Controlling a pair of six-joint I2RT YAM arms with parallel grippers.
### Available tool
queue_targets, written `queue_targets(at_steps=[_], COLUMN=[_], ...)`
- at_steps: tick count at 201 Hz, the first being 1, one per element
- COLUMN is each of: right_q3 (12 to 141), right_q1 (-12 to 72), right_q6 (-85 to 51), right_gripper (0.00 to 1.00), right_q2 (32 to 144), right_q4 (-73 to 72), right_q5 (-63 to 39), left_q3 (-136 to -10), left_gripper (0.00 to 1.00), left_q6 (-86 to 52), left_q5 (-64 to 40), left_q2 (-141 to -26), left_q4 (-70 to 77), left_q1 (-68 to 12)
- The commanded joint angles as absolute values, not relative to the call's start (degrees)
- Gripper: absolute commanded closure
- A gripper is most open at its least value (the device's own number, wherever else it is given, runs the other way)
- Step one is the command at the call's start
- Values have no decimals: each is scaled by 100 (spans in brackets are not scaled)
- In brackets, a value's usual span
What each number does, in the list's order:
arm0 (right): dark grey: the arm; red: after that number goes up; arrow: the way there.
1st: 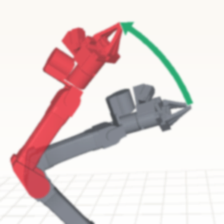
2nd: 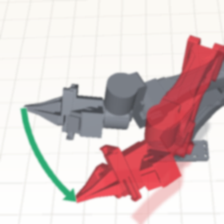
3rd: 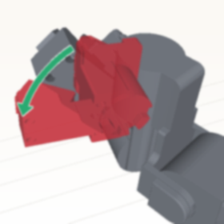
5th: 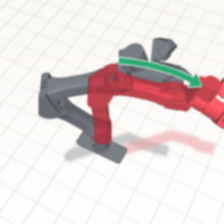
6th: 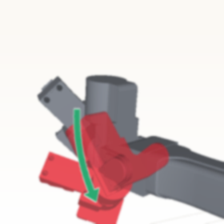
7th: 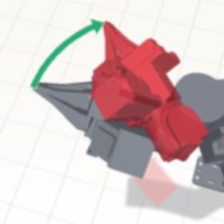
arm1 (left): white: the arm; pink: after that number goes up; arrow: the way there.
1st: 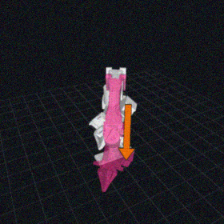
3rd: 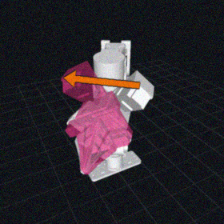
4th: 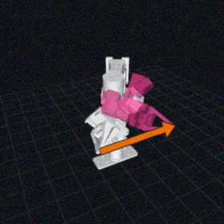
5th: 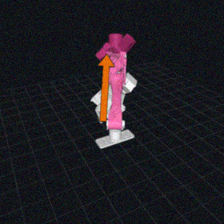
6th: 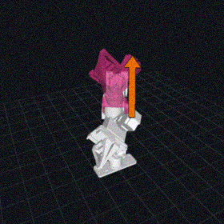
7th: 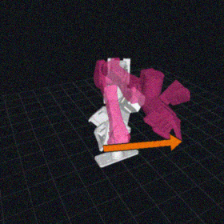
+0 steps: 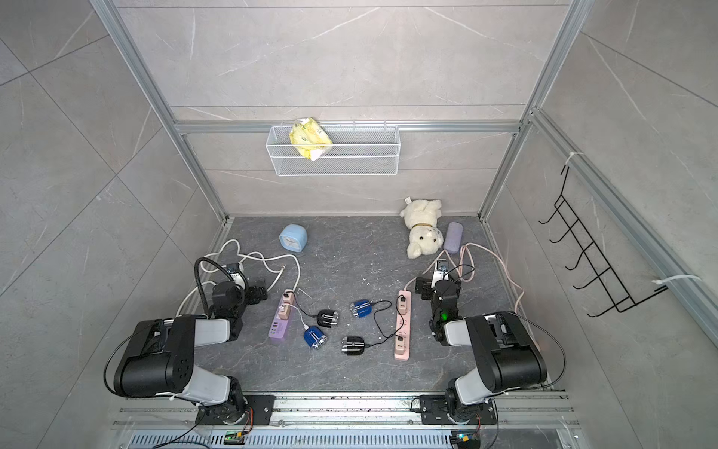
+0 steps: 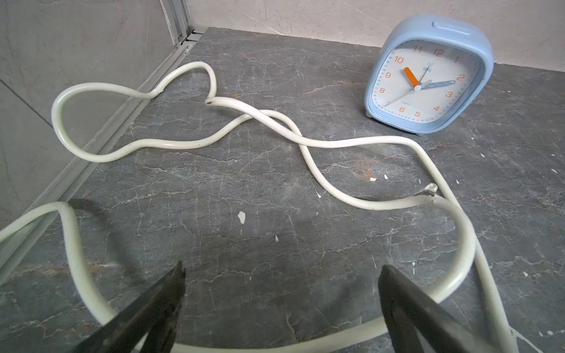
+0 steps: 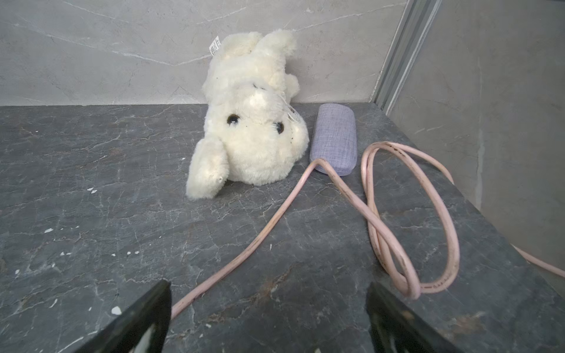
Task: Unplug the electric shaver
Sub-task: Pick up the electric shaver from the center of the board.
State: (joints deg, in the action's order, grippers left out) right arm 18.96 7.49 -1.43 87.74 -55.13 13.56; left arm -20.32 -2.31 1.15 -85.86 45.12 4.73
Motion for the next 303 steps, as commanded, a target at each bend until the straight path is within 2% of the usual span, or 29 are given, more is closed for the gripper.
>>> queue_targets(at_steps=[1, 201, 215, 231, 249, 262, 277, 303], right_q3=[1903, 1881, 1993, 2278, 2785, 3144, 3497, 4752], right_q1=[783, 786, 794, 804, 812, 853, 991, 1185], right_q6=[-70, -55, -2, -71, -167, -164, -122, -206], right_gripper=[1, 1, 1, 1, 1, 1, 1, 1], right_q2=[8824, 8798, 8617, 8290, 7964, 7839, 7676, 7451], right_q4=[-5589, -5633, -5243, -4392, -3324, -2687, -2199, -248], right_q5=[1430, 1406, 1308, 1561, 1844, 2018, 2186, 1838], left_q3=[-2115, -2107, -2127, -2519, -3568, -4162, -4549, -4936], left_gripper=[0, 0, 0, 0, 0, 0, 0, 0], left_q6=[-108, -97, -93, -107, -591, -743, -932, -1284], left_q5=[66, 87, 136, 273, 749, 700, 484, 193], left_q2=[-8596, -8583, -8568, -8301, -8065, -8095, -8048, -7701], left_q4=[4755, 4763, 4760, 3831, 1585, 538, -129, -1057], left_q1=[448, 446, 424, 388, 378, 357, 261, -52])
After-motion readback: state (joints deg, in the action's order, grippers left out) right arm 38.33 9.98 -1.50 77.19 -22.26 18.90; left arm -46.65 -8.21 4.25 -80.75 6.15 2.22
